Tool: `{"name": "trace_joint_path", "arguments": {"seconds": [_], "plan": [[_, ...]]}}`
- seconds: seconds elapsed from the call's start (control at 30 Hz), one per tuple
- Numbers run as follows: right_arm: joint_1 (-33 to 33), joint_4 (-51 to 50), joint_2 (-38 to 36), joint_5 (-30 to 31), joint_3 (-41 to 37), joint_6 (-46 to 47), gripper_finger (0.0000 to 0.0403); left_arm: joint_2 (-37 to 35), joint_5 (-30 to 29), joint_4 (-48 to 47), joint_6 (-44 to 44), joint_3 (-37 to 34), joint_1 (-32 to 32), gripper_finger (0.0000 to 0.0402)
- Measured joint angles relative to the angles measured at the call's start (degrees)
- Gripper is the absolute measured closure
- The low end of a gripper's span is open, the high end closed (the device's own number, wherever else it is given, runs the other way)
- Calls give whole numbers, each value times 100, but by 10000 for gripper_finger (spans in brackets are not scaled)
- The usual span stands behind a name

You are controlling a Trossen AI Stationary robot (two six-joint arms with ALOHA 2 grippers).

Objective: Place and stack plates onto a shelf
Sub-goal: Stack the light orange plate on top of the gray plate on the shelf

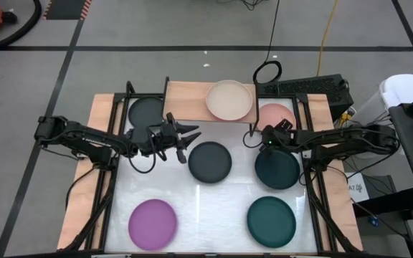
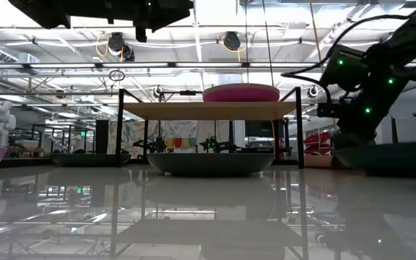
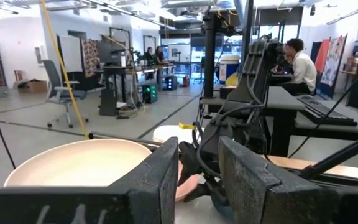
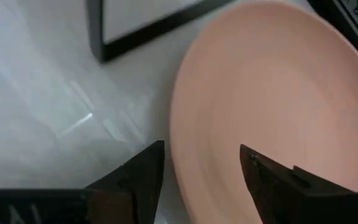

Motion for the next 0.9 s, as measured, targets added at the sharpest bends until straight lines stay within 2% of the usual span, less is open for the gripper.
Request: {"name": "trace_joint_path", "arguments": {"seconds": [0.2, 0.43, 0.7, 0.9], "plan": [[-76, -18, -2, -7, -62, -45, 263, 0, -2, 28, 120, 0, 0, 282], [-64, -18, -200, -23, -62, -69, 386, 0, -7, 138, 303, 0, 16, 282], [-9, -255, -1163, 19, -20, -44, 399, 0, -20, 136, 315, 0, 59, 282], [-9, -397, -2174, 271, 448, -41, 400, 0, -19, 91, 358, 0, 59, 282]]}}
